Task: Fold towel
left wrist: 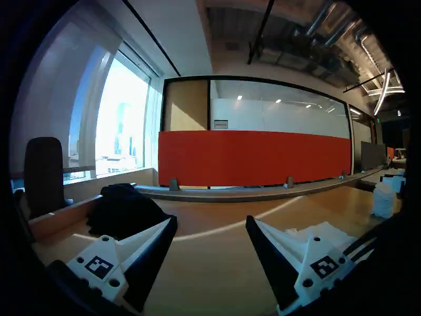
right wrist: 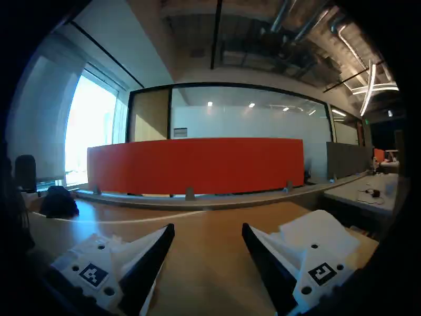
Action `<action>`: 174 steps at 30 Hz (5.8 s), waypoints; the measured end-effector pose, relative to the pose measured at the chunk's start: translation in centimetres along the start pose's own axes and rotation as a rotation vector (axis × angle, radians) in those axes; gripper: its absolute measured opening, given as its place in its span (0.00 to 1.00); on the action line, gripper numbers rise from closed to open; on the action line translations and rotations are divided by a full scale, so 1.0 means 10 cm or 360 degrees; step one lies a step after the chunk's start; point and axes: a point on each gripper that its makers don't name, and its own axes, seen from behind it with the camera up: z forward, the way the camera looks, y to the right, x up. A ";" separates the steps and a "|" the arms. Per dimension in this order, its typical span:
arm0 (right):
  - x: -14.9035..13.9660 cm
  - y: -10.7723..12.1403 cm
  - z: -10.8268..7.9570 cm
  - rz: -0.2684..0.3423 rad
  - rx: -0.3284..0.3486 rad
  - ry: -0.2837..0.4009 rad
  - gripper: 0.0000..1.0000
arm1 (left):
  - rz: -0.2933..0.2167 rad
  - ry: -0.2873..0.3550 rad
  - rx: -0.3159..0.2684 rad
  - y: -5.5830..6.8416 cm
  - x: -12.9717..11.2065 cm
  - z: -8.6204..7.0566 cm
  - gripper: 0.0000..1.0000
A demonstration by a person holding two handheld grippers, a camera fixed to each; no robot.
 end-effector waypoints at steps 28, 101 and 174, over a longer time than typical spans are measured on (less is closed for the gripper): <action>1.58 -0.24 -0.26 -0.0024 0.0010 -0.0001 0.99 | 0.0026 -0.0102 -0.0032 -0.01 1.30 -0.23 0.97; -0.42 -1.10 -0.60 -0.0412 0.0757 -0.0830 1.00 | 0.0320 -0.0864 -0.0806 1.09 -0.64 -0.58 0.97; -1.97 -1.11 -1.14 -0.0490 0.1060 -0.1351 0.33 | 0.0475 -0.1336 -0.0976 1.40 -1.94 -0.95 0.65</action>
